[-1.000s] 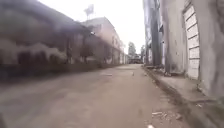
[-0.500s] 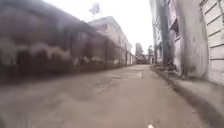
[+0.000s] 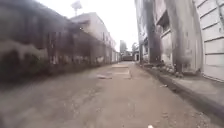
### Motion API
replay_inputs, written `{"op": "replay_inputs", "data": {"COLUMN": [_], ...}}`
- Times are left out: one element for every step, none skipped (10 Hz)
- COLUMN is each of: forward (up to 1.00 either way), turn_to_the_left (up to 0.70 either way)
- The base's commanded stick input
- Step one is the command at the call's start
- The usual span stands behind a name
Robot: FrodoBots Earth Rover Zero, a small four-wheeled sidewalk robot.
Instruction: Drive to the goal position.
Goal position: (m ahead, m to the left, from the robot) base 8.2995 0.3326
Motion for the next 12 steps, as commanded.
{"op": "replay_inputs", "data": {"forward": [1.0,1.0,1.0,1.0,1.0,1.0,1.0,1.0,1.0,1.0,1.0,1.0], "turn_to_the_left": [-0.27,-0.27,-0.15,0.04,0.22,0.27,0.27,0.27,0.27,0.27,0.27,0.27]}}
